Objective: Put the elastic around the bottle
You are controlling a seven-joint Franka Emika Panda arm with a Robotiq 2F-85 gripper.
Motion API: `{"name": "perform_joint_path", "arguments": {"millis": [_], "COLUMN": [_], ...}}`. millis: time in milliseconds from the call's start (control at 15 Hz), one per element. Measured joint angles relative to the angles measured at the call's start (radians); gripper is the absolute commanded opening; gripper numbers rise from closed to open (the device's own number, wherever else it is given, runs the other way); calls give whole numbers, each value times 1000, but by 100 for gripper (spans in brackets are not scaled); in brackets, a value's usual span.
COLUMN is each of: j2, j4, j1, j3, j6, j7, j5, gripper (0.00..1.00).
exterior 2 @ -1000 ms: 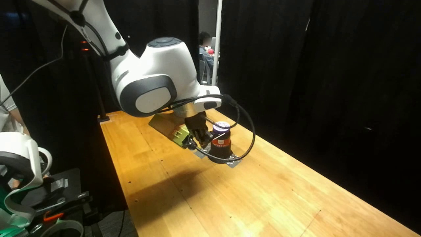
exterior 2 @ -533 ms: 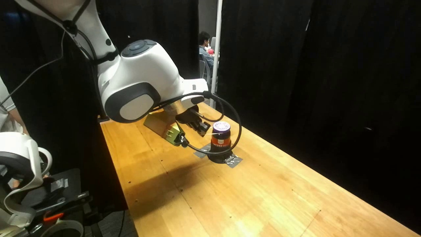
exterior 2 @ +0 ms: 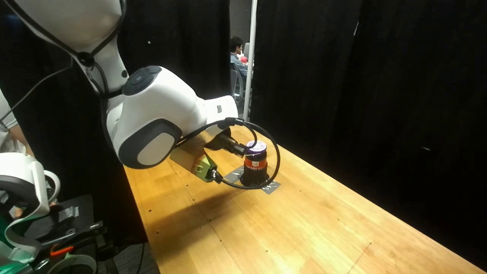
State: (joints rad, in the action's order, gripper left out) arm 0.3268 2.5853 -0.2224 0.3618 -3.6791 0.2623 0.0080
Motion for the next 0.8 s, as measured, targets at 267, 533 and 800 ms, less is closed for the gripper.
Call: {"name": "perform_joint_path", "arguments": {"millis": [267, 533, 800], "j2": [22, 32, 33], "j4": [3, 3, 3], "j1": [79, 119, 135], "j3": [-122, -174, -192], "j6": [-92, -153, -189], "j7": [-110, -166, -205], "j5": [-133, -183, -203], "gripper": [2, 3, 28]}}
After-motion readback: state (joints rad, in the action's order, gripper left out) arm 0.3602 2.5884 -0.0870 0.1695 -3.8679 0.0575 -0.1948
